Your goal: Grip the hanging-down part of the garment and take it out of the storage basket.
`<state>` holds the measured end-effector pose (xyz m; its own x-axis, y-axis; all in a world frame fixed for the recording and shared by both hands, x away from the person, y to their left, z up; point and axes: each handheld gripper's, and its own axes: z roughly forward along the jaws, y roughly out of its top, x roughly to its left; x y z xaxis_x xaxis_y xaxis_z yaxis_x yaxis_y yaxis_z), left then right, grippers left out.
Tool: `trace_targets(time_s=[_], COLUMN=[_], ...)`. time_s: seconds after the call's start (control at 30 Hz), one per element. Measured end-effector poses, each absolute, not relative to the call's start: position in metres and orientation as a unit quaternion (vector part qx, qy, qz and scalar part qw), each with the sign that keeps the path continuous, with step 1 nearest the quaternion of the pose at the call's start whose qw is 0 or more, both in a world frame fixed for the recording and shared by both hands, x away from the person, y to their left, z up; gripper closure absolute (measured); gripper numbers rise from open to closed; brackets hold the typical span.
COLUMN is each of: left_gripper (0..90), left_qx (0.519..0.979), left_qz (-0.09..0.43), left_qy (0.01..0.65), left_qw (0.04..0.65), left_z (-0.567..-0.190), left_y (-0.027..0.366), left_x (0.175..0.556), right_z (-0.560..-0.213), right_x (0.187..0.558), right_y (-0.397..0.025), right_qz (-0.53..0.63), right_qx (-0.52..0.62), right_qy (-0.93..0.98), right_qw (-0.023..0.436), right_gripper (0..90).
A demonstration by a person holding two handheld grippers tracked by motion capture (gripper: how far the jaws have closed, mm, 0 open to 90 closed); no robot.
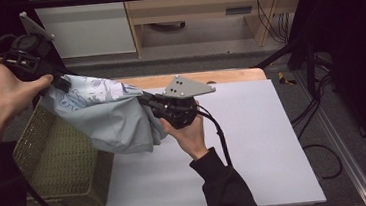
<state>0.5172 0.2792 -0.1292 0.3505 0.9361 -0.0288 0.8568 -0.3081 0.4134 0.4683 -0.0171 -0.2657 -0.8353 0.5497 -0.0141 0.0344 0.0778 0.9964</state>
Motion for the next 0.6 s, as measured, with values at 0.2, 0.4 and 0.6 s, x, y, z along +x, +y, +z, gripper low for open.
trace_targets(time_s=[0.2,0.4,0.6], left_gripper=[87.6,87.6,87.6], left_qx=[0.802,0.807,0.811], left_qz=[0.106,0.105,0.102], left_qy=[0.560,0.554,0.550], left_qw=[0.178,0.175,0.174], left_z=[-0.133,-0.136,-0.139], left_y=[0.276,0.271,0.268], left_x=[0.520,0.521,0.522], right_z=[-0.310,-0.353,-0.374], right_x=[0.478,0.486,0.490], right_y=[-0.010,0.006,0.020], right_qz=[0.627,0.613,0.597], right_qx=[0.234,0.256,0.264], right_qy=[0.725,0.736,0.749], right_qw=[0.160,0.132,0.115], right_gripper=[87.8,87.1,79.7])
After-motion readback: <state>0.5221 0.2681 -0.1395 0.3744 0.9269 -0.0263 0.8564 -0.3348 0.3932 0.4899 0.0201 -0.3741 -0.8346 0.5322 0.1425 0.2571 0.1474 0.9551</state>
